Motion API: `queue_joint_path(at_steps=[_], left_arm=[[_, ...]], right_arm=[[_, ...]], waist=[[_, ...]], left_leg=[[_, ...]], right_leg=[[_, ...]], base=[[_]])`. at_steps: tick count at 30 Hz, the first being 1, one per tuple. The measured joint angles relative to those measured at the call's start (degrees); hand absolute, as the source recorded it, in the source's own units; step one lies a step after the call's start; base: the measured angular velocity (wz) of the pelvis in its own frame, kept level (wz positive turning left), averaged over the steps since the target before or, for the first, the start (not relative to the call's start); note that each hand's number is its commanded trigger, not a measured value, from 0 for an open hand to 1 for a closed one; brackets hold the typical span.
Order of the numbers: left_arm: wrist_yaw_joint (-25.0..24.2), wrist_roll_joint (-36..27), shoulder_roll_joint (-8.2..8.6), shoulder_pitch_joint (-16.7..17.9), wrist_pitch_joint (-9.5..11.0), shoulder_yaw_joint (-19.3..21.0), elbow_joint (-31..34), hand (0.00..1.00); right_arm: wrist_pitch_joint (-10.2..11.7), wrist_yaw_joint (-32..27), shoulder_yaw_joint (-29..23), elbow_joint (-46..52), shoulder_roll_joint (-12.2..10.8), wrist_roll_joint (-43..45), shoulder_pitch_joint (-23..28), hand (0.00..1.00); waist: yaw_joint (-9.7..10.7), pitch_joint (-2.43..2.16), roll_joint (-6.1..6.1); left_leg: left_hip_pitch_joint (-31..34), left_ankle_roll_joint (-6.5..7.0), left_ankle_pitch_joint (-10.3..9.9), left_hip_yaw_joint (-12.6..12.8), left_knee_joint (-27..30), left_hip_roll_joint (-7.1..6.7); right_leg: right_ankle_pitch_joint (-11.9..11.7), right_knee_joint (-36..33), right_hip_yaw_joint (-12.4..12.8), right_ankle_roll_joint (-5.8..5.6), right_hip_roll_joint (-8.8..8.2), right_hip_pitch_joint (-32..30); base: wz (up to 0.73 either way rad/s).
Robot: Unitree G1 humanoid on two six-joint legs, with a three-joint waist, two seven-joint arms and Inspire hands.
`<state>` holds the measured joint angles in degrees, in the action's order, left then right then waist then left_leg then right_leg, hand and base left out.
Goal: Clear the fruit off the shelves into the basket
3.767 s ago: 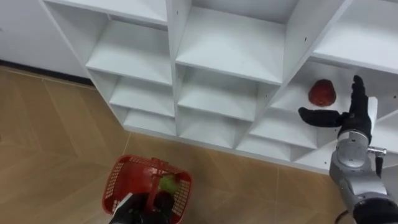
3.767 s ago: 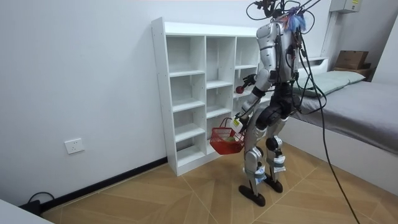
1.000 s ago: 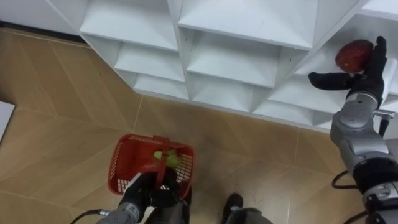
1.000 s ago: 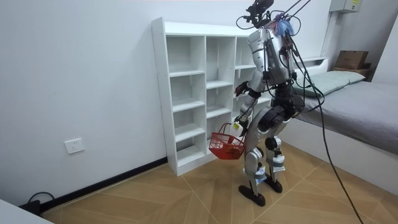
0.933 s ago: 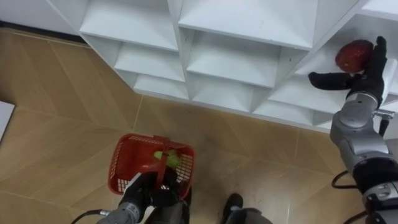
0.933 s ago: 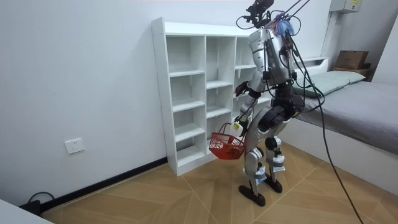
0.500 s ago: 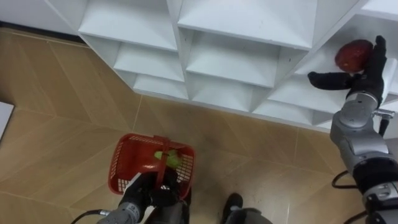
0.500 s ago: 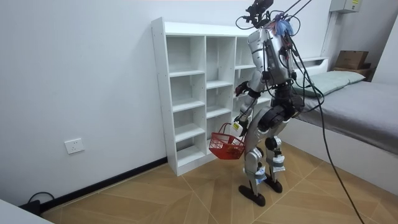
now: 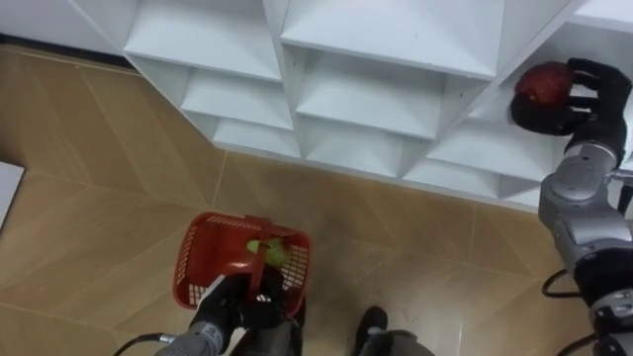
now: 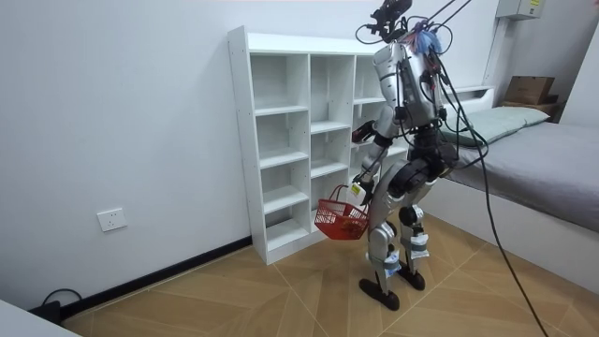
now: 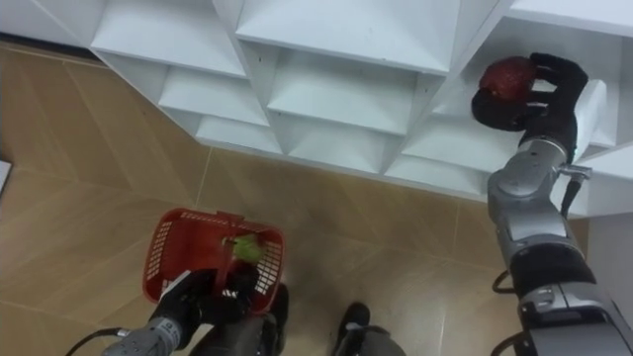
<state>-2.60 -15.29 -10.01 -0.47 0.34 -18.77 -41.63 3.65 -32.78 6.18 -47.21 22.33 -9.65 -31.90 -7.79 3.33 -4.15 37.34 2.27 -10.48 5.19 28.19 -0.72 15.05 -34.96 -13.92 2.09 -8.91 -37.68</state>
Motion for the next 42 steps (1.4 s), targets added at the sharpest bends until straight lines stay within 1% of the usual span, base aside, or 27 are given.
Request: queue_joint_path(at_steps=[11,18,33,42], left_arm=[[0.0,0.0,0.0,0.0,0.0,0.0,-0.3,1.0],[0.0,0.0,-0.04,0.0,0.0,0.1,-0.3,1.0],[0.0,0.0,-0.05,0.0,0.1,0.1,-0.2,1.0],[-0.3,-0.2,-0.1,-0.1,0.0,0.0,-0.1,1.0]], right_arm=[[0.0,1.1,1.5,-0.1,-0.1,0.0,-0.1,1.0],[0.0,1.8,1.5,-0.1,-0.1,0.0,-0.1,1.0],[0.0,1.9,1.5,-0.1,-0.1,0.0,-0.1,1.0],[-0.1,5.1,1.6,-0.7,-0.1,-0.1,-0.1,1.0]], waist=[[-0.2,0.02,-0.04],[-0.3,0.14,-0.25],[-0.3,0.15,-0.26],[-0.3,0.15,-0.24]], left_leg=[[-0.2,0.03,0.1,0.5,0.4,-0.02],[-0.4,0.08,0.1,0.8,0.5,-0.02],[-0.4,0.08,0.1,0.8,0.5,-0.03],[-1.4,0.08,0.1,0.8,0.2,0.12]], right_leg=[[0.0,-0.8,0.6,0.09,-0.14,-0.3],[0.1,-0.6,0.9,0.09,-0.13,-0.3],[0.1,-0.5,1.0,0.09,-0.12,-0.2],[0.1,0.3,1.0,0.07,0.17,1.0]], base=[[0.0],[-0.01],[0.0],[0.0]])
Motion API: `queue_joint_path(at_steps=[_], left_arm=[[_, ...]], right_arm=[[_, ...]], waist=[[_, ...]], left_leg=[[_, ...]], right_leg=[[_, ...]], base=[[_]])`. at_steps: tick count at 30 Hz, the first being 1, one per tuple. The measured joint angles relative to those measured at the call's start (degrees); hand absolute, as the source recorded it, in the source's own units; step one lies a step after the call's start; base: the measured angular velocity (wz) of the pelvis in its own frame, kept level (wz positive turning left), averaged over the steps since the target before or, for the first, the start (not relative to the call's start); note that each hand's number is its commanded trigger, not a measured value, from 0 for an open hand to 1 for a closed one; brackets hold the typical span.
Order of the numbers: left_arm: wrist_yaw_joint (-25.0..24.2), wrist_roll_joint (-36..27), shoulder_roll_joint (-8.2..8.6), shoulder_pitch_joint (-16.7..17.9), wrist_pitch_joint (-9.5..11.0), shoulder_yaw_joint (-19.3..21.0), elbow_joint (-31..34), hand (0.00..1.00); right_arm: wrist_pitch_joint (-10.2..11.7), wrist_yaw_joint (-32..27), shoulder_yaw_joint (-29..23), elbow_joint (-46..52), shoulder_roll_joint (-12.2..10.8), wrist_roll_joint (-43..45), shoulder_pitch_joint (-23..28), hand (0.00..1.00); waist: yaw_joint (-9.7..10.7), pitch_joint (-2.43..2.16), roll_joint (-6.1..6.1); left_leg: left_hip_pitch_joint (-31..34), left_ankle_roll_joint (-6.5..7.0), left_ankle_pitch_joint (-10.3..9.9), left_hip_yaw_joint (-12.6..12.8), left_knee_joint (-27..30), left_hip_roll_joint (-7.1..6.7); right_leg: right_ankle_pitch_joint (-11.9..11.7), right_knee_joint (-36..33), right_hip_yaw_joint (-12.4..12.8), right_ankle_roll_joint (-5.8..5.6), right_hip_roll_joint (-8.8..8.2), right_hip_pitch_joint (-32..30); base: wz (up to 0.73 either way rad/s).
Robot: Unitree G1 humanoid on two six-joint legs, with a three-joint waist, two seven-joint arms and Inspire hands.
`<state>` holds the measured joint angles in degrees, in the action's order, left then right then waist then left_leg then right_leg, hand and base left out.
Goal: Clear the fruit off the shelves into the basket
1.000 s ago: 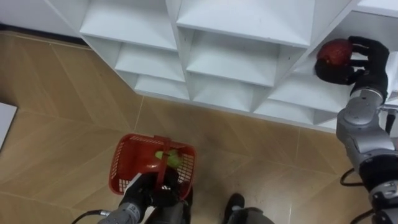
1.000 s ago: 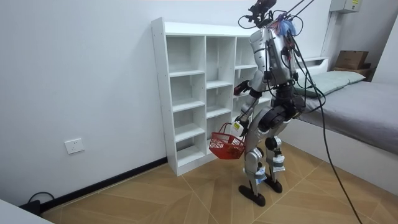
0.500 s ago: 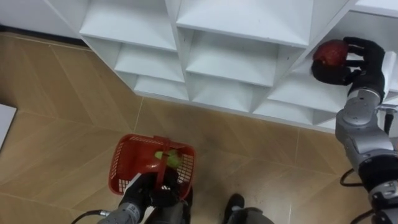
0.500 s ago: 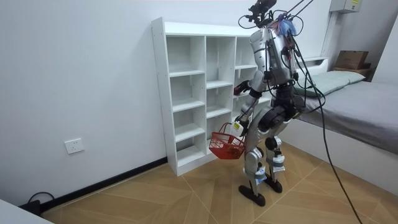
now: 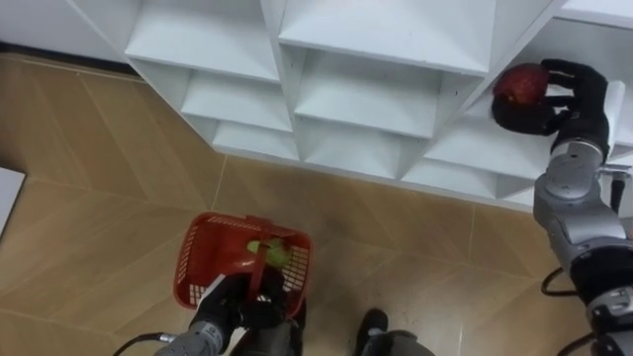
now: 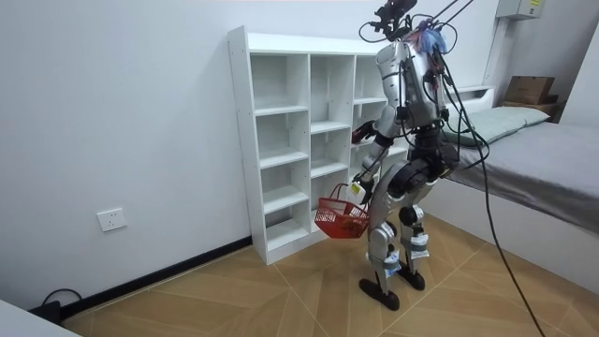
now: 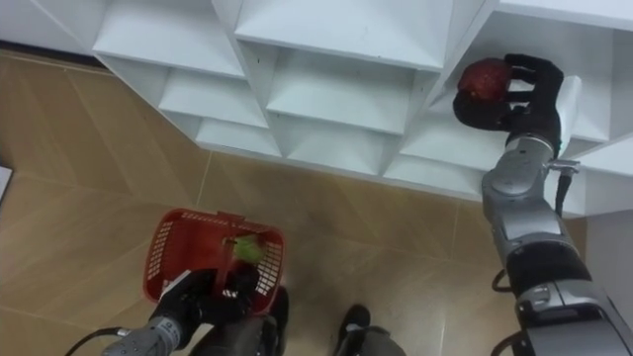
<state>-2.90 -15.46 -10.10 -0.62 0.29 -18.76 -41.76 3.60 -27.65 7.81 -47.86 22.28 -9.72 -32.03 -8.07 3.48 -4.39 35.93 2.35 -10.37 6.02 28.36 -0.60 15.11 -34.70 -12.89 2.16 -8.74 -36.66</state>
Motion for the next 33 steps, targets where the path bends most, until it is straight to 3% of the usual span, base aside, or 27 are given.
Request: queue_joint_path(at_steps=[18,25,28,31,33], left_arm=[[-1.2,-2.5,-0.03,-2.4,0.0,-0.5,-5.3,1.0],[-1.3,-4.1,-0.27,-2.8,0.0,0.6,-5.0,1.0],[-1.1,-5.1,-0.12,-2.6,0.0,0.6,-4.2,1.0],[-1.0,-5.1,-0.2,-1.7,0.0,0.7,-3.9,1.0],[-1.1,-5.1,-0.14,-1.1,0.0,0.8,-3.3,1.0]], right_arm=[[-1.1,9.1,4.0,-4.8,-0.3,-2.7,1.4,1.0],[-1.1,13.7,5.2,-1.8,-0.5,-3.1,3.9,1.0],[-1.2,15.0,5.0,2.5,-0.7,-3.1,8.5,1.0],[-1.2,17.1,5.0,9.7,-0.7,-1.9,14.2,1.0],[-1.2,18.6,5.0,13.4,-0.8,-1.8,17.1,1.0]], waist=[[0.5,0.06,-0.02],[2.0,-0.22,-0.05],[3.1,-0.9,-0.13],[3.6,-2.4,0.05],[4.2,-2.66,0.33]], left_leg=[[-11.0,-0.06,0.0,-0.5,-5.4,0.3],[-16.6,-0.08,0.0,0.1,-6.9,1.4],[-19.6,-0.3,-0.1,0.1,-7.8,1.57],[-22.3,-0.53,-0.3,-0.2,-8.8,1.69],[-24.7,-0.59,-0.3,-0.2,-9.3,1.71]], right_leg=[[-0.9,7.3,-2.1,-0.9,1.2,12.6],[-2.5,12.6,-2.0,-1.01,3.04,19.6],[-2.8,14.2,-1.8,-1.19,3.6,22.9],[-3.3,15.7,-1.3,-1.16,4.02,25.5],[-3.4,16.8,-1.3,-1.22,4.22,28.1]], base=[[0.01],[-0.06],[-0.02],[-0.15],[-0.05]])
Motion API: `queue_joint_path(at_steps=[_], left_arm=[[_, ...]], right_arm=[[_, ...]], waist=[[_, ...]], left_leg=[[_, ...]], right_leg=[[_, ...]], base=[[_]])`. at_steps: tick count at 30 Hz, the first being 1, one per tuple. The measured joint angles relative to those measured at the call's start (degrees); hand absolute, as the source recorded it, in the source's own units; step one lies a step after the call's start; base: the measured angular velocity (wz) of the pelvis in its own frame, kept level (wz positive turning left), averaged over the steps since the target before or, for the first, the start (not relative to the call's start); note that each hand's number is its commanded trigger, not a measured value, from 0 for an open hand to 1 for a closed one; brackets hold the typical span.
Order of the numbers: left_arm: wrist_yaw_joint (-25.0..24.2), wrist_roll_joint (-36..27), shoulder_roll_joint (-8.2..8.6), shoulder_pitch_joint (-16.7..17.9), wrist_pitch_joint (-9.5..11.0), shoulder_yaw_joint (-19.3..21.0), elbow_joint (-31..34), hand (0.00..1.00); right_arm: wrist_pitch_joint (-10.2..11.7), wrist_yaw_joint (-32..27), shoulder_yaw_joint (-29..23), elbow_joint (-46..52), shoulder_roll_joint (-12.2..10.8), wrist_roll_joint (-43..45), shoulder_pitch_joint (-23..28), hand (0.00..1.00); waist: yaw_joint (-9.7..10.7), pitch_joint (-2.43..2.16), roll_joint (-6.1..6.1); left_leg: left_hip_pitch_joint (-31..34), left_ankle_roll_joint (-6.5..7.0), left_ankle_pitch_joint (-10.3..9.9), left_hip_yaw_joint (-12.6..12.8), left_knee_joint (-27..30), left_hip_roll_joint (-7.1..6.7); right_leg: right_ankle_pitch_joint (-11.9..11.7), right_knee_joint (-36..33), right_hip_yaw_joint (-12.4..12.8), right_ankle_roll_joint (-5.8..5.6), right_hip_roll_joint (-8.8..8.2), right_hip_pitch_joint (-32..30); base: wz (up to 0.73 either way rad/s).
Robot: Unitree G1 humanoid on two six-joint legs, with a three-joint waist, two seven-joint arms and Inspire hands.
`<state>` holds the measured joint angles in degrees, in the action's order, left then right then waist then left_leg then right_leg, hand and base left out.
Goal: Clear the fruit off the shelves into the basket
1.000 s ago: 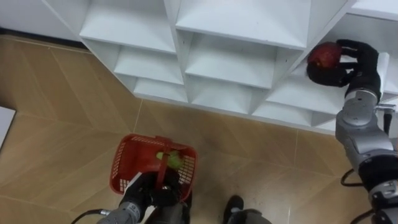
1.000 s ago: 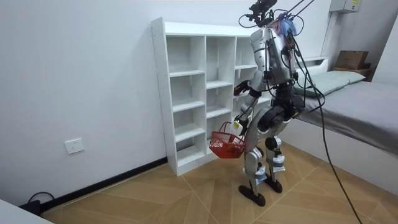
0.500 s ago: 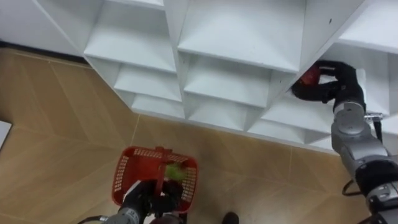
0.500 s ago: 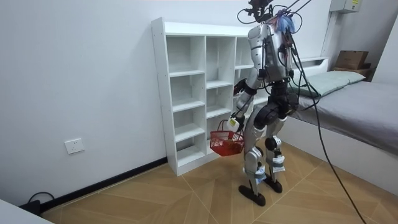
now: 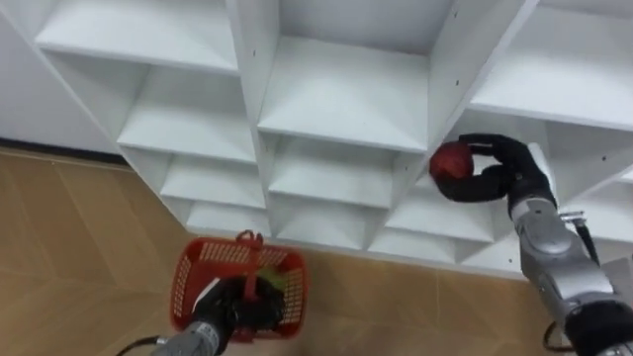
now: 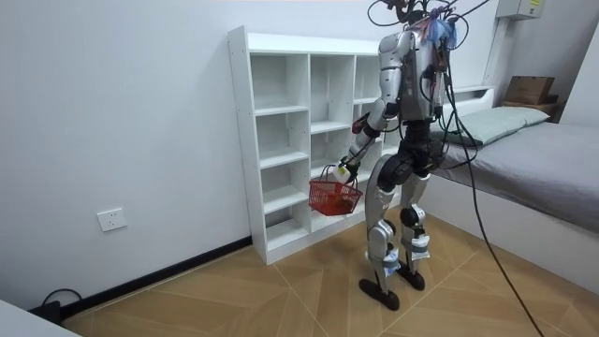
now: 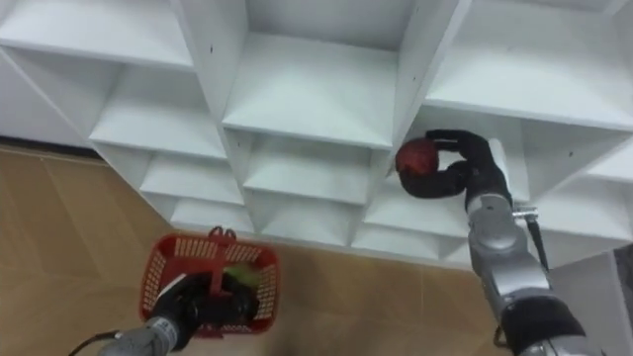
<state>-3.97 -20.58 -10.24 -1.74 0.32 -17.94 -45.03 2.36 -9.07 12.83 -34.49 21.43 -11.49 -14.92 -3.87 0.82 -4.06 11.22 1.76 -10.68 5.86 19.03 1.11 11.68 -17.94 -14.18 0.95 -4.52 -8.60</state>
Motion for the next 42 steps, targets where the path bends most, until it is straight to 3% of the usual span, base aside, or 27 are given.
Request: queue_joint_path(at_steps=[2,3,7,14,20,24,30,42], left_arm=[[0.0,0.0,0.02,1.2,0.0,0.4,1.2,1.0],[0.0,0.0,0.16,2.0,0.0,1.3,2.7,1.0],[0.0,0.0,0.53,3.2,0.0,1.7,6.2,1.0],[0.0,-0.2,0.57,3.9,0.0,1.2,7.1,1.0],[0.0,-0.1,1.14,3.3,0.0,0.9,7.4,1.0],[0.0,-0.1,1.22,2.3,0.1,0.9,7.3,1.0],[-0.4,0.0,1.84,1.2,0.4,0.9,7.1,1.0],[-2.2,0.1,1.8,0.9,-0.2,0.8,6.0,1.0]], right_arm=[[0.0,1.3,-0.2,3.7,-0.9,1.7,3.5,1.0],[0.0,1.8,-0.3,6.0,-1.3,2.8,5.3,1.0],[0.0,3.7,-0.2,10.6,-2.4,5.9,9.4,1.0],[0.0,6.4,2.7,13.0,-4.1,9.3,12.0,1.0],[0.0,9.3,6.1,13.0,-6.7,9.8,13.5,1.0],[0.0,10.7,6.4,12.9,-7.5,10.0,15.0,1.0],[0.0,11.8,7.2,12.0,-8.0,12.0,15.2,1.0],[-1.2,12.8,10.8,7.3,-8.3,12.3,14.1,1.0]], waist=[[0.7,-0.67,0.33],[0.8,-0.79,0.38],[1.0,-0.86,0.41],[2.6,-0.77,0.03],[3.5,-0.24,-0.89],[3.4,-0.14,-0.75],[3.2,0.54,0.34],[0.4,0.03,1.48]], left_leg=[[-3.3,-0.59,-0.4,0.4,-1.8,0.23],[-4.1,-0.66,-0.4,0.6,-2.0,0.29],[-6.3,-0.69,-0.4,1.5,-3.1,0.29],[-9.2,-0.76,-0.2,2.0,-5.3,0.19],[-9.1,-0.82,-0.2,2.0,-5.4,0.2],[-9.1,-0.84,-0.2,1.9,-5.4,0.21],[-8.5,-1.03,-0.4,1.9,-5.8,0.36],[-5.8,-1.03,-0.4,1.5,-5.3,0.3]], right_leg=[[0.0,1.3,0.6,-0.07,0.51,2.1],[0.0,1.4,0.8,-0.07,0.62,2.8],[-0.1,1.3,1.6,-0.07,0.72,4.1],[-0.5,3.1,3.1,-0.27,1.25,6.2],[-0.6,3.5,3.2,-0.28,1.61,6.5],[-0.6,3.5,3.2,-0.29,1.66,6.5],[-1.0,4.1,3.0,-0.17,2.1,6.2],[-1.3,4.0,2.7,-0.04,1.72,3.7]], base=[[-0.11],[-0.14],[-0.14],[-0.1],[-0.03],[-0.01],[0.01],[0.0]])
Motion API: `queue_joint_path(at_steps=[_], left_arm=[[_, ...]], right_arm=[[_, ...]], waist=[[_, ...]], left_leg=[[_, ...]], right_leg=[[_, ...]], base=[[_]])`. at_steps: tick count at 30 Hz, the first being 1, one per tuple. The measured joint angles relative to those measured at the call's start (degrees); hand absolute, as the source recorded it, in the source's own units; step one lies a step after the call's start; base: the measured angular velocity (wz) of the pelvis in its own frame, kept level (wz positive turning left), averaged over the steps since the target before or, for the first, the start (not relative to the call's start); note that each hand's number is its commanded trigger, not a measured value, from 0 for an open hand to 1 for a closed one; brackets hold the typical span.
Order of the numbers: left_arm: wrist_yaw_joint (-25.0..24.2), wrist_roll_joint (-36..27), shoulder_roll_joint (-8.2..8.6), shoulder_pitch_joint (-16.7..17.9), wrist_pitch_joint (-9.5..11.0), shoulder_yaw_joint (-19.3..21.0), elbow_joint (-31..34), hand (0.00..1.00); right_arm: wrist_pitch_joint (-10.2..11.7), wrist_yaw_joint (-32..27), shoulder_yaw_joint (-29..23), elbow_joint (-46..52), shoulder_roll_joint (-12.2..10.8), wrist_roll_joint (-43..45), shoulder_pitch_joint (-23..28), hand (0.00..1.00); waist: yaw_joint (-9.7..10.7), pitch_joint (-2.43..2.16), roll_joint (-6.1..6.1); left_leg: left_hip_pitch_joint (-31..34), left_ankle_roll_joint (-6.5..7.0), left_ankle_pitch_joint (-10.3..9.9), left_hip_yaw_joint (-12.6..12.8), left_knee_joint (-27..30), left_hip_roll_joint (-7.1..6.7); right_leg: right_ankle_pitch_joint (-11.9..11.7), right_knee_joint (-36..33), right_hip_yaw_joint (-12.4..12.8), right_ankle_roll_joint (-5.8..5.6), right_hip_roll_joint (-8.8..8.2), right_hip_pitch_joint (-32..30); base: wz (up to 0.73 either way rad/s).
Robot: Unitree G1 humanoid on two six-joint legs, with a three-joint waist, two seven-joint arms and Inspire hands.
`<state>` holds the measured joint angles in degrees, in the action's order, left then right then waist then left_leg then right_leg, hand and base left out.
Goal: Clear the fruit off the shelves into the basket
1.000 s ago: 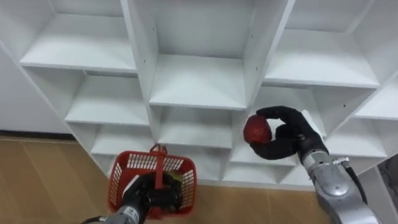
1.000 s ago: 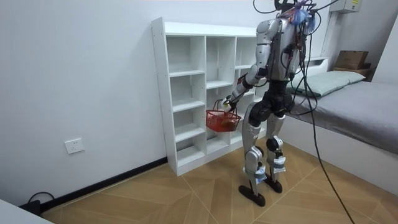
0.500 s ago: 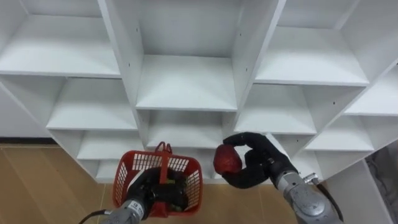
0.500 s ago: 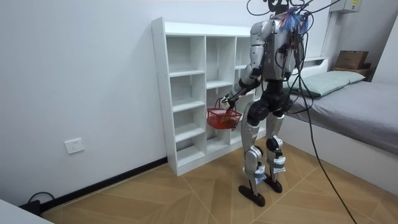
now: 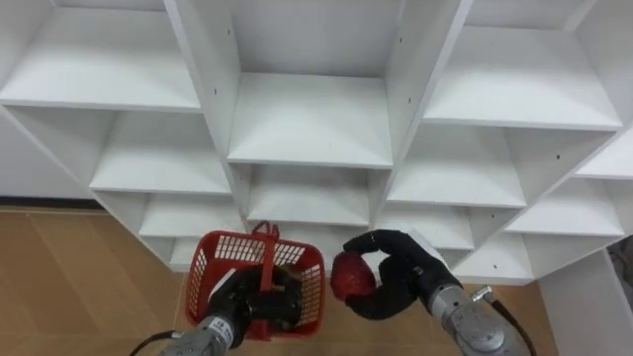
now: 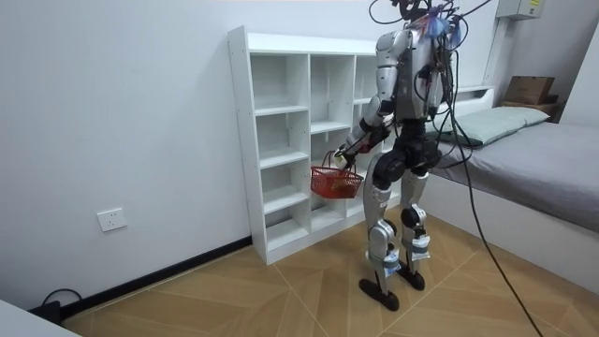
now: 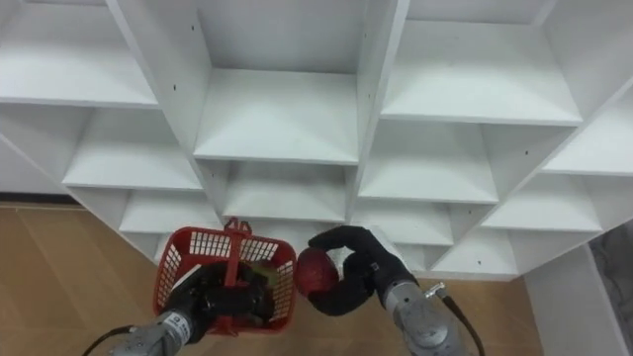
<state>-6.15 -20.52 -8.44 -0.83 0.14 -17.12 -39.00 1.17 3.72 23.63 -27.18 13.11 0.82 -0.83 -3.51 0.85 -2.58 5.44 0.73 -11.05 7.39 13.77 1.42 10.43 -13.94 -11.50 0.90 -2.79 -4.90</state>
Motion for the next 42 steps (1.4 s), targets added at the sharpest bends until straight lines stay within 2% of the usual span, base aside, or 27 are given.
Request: queue_joint_path(at_steps=[5,12,16,19,21,25,32,42], left_arm=[[-1.1,0.0,-0.02,0.0,0.0,-0.4,0.0,1.0],[-2.7,0.0,0.09,-0.1,0.0,-2.4,0.0,1.0],[-3.5,0.0,-0.04,-0.2,0.0,-3.0,0.0,1.0],[-3.7,0.0,-0.01,-0.6,0.0,-4.2,0.0,1.0],[-3.9,0.3,0.22,-1.0,0.0,-4.7,-0.1,1.0],[-4.2,0.2,-0.01,-1.1,0.0,-5.1,-0.1,1.0],[-4.2,0.1,-0.11,-1.3,0.0,-5.1,-0.1,1.0],[-4.2,1.2,-1.11,-1.5,-0.2,-5.7,0.1,1.0]], right_arm=[[0.0,0.1,1.7,-0.9,0.0,0.0,-0.4,1.0],[0.0,-0.7,2.1,-0.9,-0.7,0.0,-1.4,1.0],[0.0,-1.1,2.2,-1.0,-0.7,-0.1,-1.5,1.0],[0.0,-1.1,2.7,-1.8,-0.7,-0.2,-1.5,1.0],[0.0,-1.1,2.6,-2.2,-0.5,-0.2,-1.6,1.0],[0.0,-1.2,3.1,-2.1,-0.4,-0.4,-1.8,1.0],[-0.3,-2.4,4.5,-2.0,-0.9,0.1,-2.7,1.0],[-1.4,-2.5,5.6,-2.6,-1.4,0.1,-3.5,1.0]], waist=[[-0.2,0.04,0.1],[0.0,0.31,0.65],[0.0,0.3,0.69],[0.1,0.36,0.85],[0.3,0.46,1.13],[-0.3,0.48,1.32],[-1.5,0.46,1.4],[-1.0,0.5,1.34]], left_leg=[[0.1,0.02,0.0,-0.3,0.1,-0.1],[2.0,0.01,0.0,-2.3,1.7,-0.1],[2.8,0.01,0.0,-3.2,2.0,-0.21],[3.4,0.03,0.0,-5.0,2.7,-0.45],[4.0,0.05,0.0,-6.5,3.0,-1.2],[4.2,0.06,0.0,-6.8,3.0,-1.19],[3.9,0.11,0.1,-6.6,3.0,-1.18],[3.3,0.13,0.1,-6.0,2.6,-1.21]], right_leg=[[0.0,0.0,-0.4,-0.01,-0.05,0.2],[0.0,-0.2,-2.7,-0.01,-0.18,0.0],[0.0,0.0,-3.7,-0.02,-0.22,0.0],[0.1,0.3,-5.0,-0.12,-0.31,0.5],[0.3,0.5,-6.4,-0.31,-0.58,0.8],[0.4,0.5,-7.3,-0.34,-0.79,0.8],[0.5,0.4,-6.9,-0.41,-1.07,1.0],[0.5,0.4,-7.0,-0.44,-1.07,1.8]], base=[[0.04],[0.16],[0.15],[0.28],[0.34],[0.09],[0.01],[0.0]])
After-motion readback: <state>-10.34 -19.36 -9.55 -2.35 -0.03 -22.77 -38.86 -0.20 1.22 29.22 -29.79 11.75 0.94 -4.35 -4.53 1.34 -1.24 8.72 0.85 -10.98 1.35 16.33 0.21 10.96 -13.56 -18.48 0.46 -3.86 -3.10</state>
